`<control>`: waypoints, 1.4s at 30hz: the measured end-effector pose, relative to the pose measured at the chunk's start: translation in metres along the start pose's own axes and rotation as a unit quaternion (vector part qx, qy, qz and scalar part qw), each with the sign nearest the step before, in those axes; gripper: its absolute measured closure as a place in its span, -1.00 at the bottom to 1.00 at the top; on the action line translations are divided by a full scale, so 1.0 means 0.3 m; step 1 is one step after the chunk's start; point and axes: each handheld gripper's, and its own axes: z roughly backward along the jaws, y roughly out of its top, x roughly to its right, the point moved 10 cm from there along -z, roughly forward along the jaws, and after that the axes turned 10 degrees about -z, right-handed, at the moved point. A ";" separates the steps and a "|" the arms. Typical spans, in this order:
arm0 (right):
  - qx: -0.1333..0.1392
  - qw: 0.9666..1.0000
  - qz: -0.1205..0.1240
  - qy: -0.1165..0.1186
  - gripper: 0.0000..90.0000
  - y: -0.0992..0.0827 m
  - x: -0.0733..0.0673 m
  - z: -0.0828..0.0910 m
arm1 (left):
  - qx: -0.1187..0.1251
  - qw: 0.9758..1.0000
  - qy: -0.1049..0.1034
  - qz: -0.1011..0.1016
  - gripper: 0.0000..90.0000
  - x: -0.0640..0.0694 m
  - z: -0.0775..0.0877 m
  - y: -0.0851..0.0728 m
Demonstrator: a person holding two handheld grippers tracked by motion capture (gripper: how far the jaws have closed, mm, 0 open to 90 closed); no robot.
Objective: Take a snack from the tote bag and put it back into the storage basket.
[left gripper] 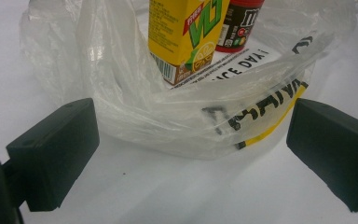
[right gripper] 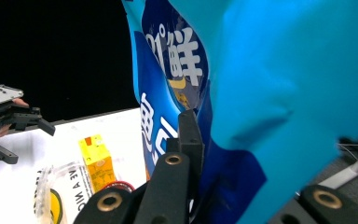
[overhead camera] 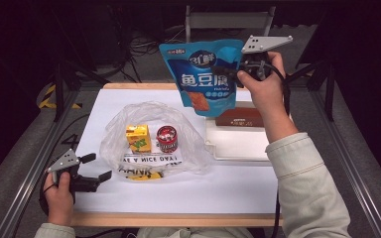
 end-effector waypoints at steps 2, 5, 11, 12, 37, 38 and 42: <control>0.001 1.000 -0.003 -0.005 1.00 -0.005 0.013 0.015 | 0.000 1.000 0.000 0.000 -0.93 0.000 -0.001 0.000; 0.003 1.000 -0.008 -0.012 1.00 -0.012 0.035 0.039 | -0.003 1.000 0.000 0.000 -0.94 0.000 -0.001 -0.001; 0.005 1.000 -0.013 -0.022 1.00 -0.026 0.064 0.067 | -0.004 1.000 0.000 -0.001 -0.94 0.000 -0.002 -0.002; 0.007 1.000 -0.014 -0.024 1.00 -0.029 0.072 0.074 | -0.004 1.000 -0.001 -0.001 -0.94 0.001 -0.001 -0.002; -0.007 0.998 -0.047 -0.047 1.00 -0.150 0.177 0.126 | -0.002 1.000 0.000 -0.001 -0.94 0.002 -0.008 -0.001; -0.007 0.998 -0.047 -0.047 1.00 -0.150 0.177 0.126 | -0.002 1.000 0.000 -0.001 -0.94 0.002 -0.008 -0.001; -0.013 0.997 -0.053 -0.048 1.00 -0.177 0.186 0.121 | -0.002 1.000 -0.001 0.001 -0.94 0.002 -0.007 0.000</control>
